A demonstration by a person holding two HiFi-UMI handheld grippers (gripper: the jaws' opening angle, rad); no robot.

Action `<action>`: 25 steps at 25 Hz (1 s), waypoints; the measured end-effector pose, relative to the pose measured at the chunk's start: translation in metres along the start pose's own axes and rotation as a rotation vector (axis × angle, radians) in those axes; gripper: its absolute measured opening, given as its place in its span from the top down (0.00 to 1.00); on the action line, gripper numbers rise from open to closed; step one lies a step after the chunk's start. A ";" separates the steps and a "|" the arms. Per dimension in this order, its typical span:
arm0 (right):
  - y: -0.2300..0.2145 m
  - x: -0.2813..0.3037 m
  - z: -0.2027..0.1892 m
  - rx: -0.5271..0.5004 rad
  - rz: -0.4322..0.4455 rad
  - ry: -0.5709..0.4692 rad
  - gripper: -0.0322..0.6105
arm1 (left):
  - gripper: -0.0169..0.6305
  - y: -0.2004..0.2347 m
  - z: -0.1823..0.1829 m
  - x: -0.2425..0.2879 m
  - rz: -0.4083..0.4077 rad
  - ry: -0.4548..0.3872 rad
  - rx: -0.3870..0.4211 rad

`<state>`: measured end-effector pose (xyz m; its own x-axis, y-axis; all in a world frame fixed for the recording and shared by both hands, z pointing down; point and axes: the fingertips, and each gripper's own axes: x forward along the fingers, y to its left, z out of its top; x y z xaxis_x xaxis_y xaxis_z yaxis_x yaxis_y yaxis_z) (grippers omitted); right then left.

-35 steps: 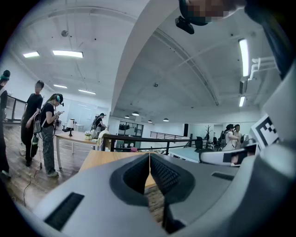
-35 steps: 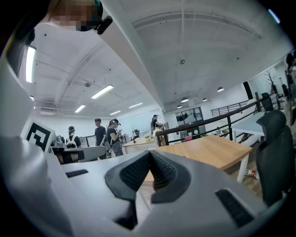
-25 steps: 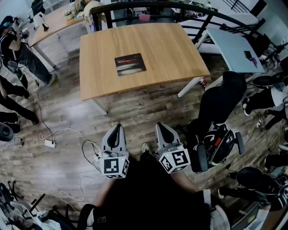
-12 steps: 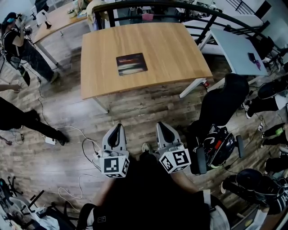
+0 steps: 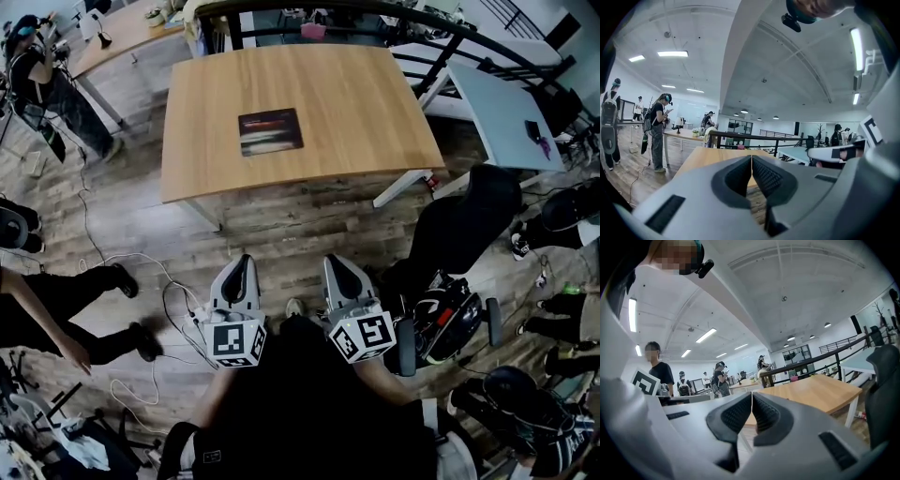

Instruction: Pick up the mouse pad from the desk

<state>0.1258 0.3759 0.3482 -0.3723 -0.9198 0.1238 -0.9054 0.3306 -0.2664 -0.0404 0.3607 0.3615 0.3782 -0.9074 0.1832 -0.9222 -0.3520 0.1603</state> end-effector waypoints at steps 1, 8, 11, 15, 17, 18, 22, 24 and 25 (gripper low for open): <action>-0.004 0.001 0.000 0.000 0.008 -0.001 0.90 | 0.94 -0.001 0.000 0.002 0.010 -0.001 0.001; -0.033 0.027 -0.001 0.000 0.028 0.016 0.90 | 0.94 0.005 -0.002 0.016 0.072 0.013 0.015; -0.036 0.041 -0.006 0.008 0.033 0.027 0.90 | 0.94 0.013 -0.005 0.026 0.079 0.025 0.007; -0.037 0.069 -0.004 0.000 0.022 0.035 0.90 | 0.94 0.031 -0.005 0.051 0.075 0.031 -0.028; -0.040 0.087 -0.003 -0.004 0.008 0.037 0.90 | 0.94 0.042 -0.005 0.071 0.056 0.033 -0.038; -0.041 0.097 -0.003 -0.004 0.001 0.038 0.90 | 0.94 0.047 -0.004 0.081 0.047 0.034 -0.039; -0.049 0.141 -0.003 0.006 -0.024 0.040 0.90 | 0.94 0.074 0.004 0.125 0.020 0.033 -0.040; -0.051 0.167 0.001 0.001 -0.037 0.041 0.90 | 0.94 0.092 0.012 0.147 0.010 0.030 -0.037; -0.051 0.181 0.003 -0.004 -0.043 0.043 0.90 | 0.94 0.102 0.016 0.158 0.006 0.032 -0.037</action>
<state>0.1054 0.1921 0.3813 -0.3414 -0.9233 0.1760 -0.9214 0.2918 -0.2565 -0.0757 0.1779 0.3913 0.3756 -0.9014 0.2154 -0.9211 -0.3374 0.1945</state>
